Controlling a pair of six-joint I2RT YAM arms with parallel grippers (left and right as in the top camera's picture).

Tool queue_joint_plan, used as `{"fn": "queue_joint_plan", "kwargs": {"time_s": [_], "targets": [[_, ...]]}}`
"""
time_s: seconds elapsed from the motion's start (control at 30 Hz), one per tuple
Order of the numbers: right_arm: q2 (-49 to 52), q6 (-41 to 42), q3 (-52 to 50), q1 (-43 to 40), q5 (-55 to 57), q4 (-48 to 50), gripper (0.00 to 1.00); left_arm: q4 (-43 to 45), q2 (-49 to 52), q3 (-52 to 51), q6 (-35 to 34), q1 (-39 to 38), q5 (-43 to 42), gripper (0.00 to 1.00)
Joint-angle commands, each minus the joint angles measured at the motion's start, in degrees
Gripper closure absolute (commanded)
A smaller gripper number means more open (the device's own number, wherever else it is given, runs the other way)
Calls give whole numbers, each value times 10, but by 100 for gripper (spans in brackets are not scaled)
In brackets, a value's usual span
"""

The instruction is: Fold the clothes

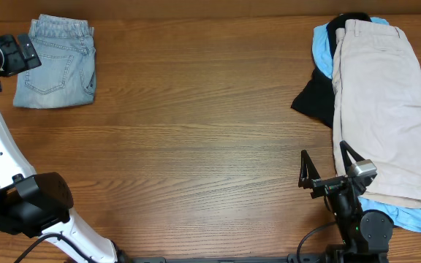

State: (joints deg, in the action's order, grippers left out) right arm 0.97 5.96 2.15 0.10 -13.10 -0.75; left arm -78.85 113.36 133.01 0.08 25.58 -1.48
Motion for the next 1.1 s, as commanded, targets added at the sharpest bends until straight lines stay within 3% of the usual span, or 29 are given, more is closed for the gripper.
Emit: {"fn": "queue_joint_plan", "kwargs": {"time_s": [0.0,1.07], "targets": [[-9,0,-17,3,2,-5,0,0,2,3,-5,1,-4,0],[-8,0,-17,3,-6,-26,0,0,2,3,-5,1,-4,0]]}}
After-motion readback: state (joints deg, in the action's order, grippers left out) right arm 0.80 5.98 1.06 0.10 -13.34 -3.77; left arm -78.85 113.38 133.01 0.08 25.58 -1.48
